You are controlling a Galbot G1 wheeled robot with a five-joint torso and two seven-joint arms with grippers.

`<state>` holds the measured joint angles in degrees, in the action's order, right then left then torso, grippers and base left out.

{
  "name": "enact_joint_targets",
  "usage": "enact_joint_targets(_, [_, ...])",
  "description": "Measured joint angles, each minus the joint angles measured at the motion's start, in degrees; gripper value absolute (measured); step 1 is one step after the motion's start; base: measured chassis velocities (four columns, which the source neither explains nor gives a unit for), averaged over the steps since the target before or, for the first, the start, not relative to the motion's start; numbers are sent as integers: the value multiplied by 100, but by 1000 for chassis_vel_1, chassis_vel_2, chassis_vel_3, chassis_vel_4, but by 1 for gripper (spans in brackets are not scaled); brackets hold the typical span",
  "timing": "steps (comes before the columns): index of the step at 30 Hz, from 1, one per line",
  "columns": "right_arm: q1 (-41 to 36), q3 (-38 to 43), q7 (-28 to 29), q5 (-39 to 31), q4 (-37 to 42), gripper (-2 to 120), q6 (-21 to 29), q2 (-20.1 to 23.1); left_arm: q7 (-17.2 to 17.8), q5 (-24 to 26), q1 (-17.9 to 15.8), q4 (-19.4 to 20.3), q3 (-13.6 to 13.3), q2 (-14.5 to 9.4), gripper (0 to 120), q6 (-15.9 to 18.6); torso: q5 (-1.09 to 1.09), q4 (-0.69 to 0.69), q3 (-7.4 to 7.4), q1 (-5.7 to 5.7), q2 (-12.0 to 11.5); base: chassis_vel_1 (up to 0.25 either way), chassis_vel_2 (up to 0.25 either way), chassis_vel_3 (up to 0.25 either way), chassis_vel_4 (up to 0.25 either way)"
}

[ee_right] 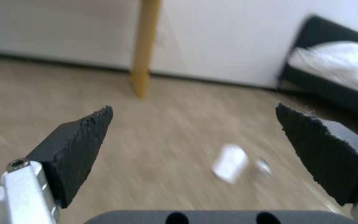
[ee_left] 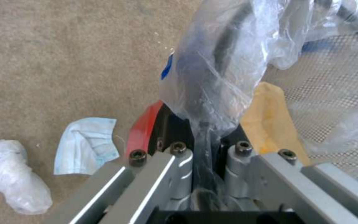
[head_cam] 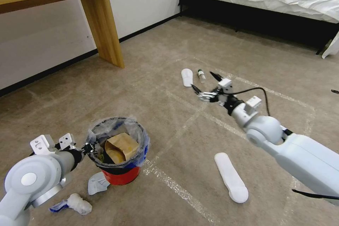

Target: Pick up the trash bin and place the garbage on the floor into it.

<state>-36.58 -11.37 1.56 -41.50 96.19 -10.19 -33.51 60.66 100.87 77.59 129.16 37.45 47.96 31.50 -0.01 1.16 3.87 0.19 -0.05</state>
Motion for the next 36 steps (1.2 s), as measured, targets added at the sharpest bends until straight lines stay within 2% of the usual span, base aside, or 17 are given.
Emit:
enact_joint_targets(9, [-1299,669,-324,596,-807,100,-401,83,-93,-46,-15,5,-24,-38,4,48,0,1,0,0,0,0,0,0,0])
enact_joint_targets(19, [-1808,692,-685,860,-1534,100,-681,-99,-90,-31,86,142,74,-177,4,9,-1,1,0,0,0,0,0,0,0])
enact_joint_targets(22, [-1930,677,-1094,787,-1708,100,-906,-129,-81,-29,108,179,84,-201,4,-12,0,0,0,0,0,0,0,0,0])
enact_joint_targets(24, [-2029,679,-1560,537,-1840,100,-1137,-138,-70,-21,115,215,86,-215,4,-36,0,0,-1,0,0,0,0,0,0])
enact_joint_targets(27, [-2180,675,-1870,223,-1884,100,-1258,-58,-66,-19,121,239,86,-218,4,-55,1,0,0,0,0,0,0,0,0])
enact_joint_targets(31, [-2454,740,-1972,91,-1850,100,-1327,108,-62,-17,147,255,89,-206,4,-56,-1,0,0,0,0,0,0,0,0])
enact_joint_targets(36, [-3480,1212,-1756,-16,-1393,100,-1240,556,-61,-12,210,290,121,-182,4,-56,0,2,0,0,0,0,0,0,0])
